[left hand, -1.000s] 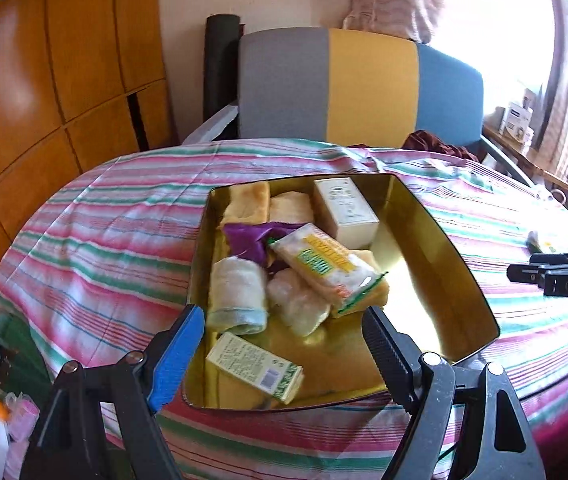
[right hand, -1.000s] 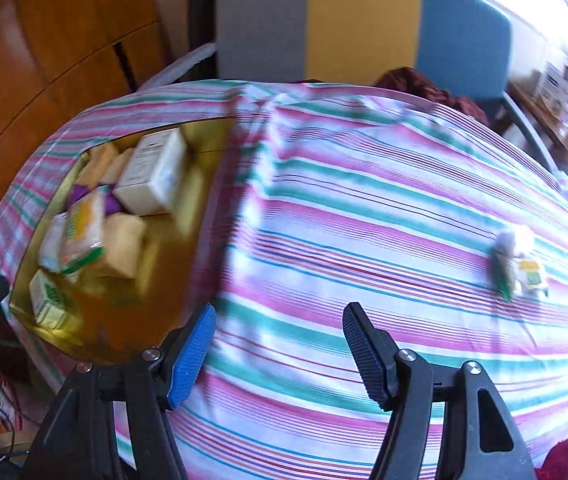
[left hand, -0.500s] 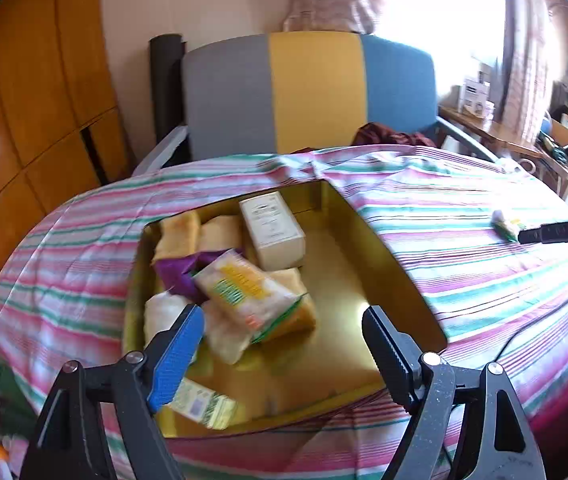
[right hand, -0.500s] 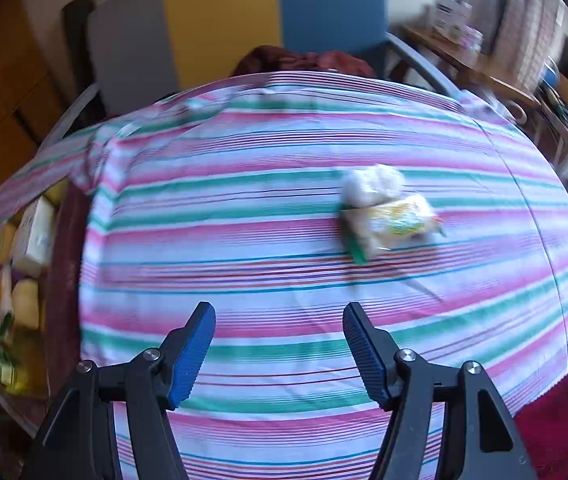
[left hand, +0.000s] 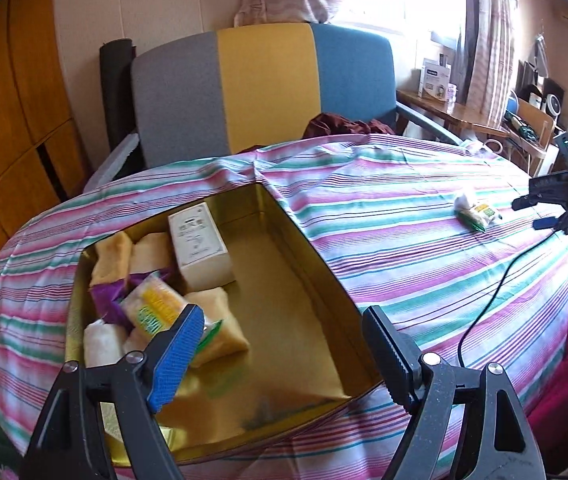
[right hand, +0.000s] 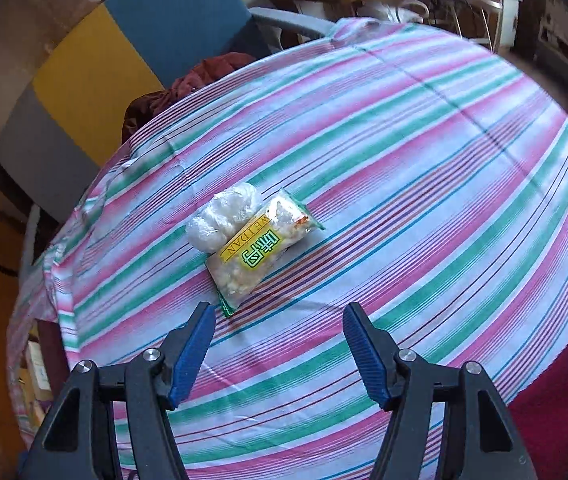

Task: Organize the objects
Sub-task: 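Grasp the second WEIDAN cracker pack with the right gripper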

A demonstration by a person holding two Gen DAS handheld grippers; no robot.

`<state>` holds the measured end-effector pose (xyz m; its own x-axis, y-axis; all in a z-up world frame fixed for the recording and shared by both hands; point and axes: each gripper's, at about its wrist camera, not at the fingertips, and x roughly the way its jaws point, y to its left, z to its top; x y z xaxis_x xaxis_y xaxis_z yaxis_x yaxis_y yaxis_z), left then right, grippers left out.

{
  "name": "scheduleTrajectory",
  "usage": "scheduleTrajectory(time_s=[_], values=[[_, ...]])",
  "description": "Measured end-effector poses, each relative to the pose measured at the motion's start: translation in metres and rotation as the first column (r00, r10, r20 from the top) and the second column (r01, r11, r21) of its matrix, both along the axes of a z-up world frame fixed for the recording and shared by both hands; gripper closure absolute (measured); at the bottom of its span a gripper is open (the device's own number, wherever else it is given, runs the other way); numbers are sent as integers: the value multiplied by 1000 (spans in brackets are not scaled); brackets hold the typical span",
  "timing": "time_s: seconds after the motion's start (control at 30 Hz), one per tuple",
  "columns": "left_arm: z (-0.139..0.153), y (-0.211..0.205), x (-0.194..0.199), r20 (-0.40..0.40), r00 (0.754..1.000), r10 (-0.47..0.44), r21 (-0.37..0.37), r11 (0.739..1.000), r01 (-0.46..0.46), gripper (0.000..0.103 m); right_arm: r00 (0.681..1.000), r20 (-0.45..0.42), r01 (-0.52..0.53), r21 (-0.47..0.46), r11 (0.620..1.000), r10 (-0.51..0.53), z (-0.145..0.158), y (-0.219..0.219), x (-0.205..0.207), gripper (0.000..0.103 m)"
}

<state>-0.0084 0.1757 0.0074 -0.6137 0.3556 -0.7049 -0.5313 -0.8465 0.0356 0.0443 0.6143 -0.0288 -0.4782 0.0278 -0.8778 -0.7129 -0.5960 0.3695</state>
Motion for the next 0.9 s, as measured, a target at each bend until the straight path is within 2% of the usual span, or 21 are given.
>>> scheduleTrajectory(time_s=[0.1, 0.23, 0.47, 0.6, 0.7, 0.9], values=[[-1, 9, -2, 7, 1000, -16, 1, 1000, 16, 21, 998, -18, 52, -99, 994, -54, -17, 8, -10, 36], [-2, 18, -5, 16, 999, -34, 0, 999, 34, 21, 995, -2, 102, -141, 985, -103, -35, 16, -26, 36], [-8, 26, -12, 41, 998, -38, -3, 999, 38, 21, 991, 76, 117, -40, 992, -114, -43, 22, -62, 36], [-11, 31, -16, 53, 998, -46, -1, 999, 46, 21, 987, 144, 75, 24, 997, -77, -50, 23, -79, 36], [-11, 35, -17, 61, 997, -56, 1, 998, 57, 21, 982, 187, -3, 67, 998, -10, -50, 21, -86, 38], [-11, 47, -21, 73, 994, -84, 8, 996, 83, 21, 966, 232, -129, 60, 990, 112, -50, 22, -61, 40]])
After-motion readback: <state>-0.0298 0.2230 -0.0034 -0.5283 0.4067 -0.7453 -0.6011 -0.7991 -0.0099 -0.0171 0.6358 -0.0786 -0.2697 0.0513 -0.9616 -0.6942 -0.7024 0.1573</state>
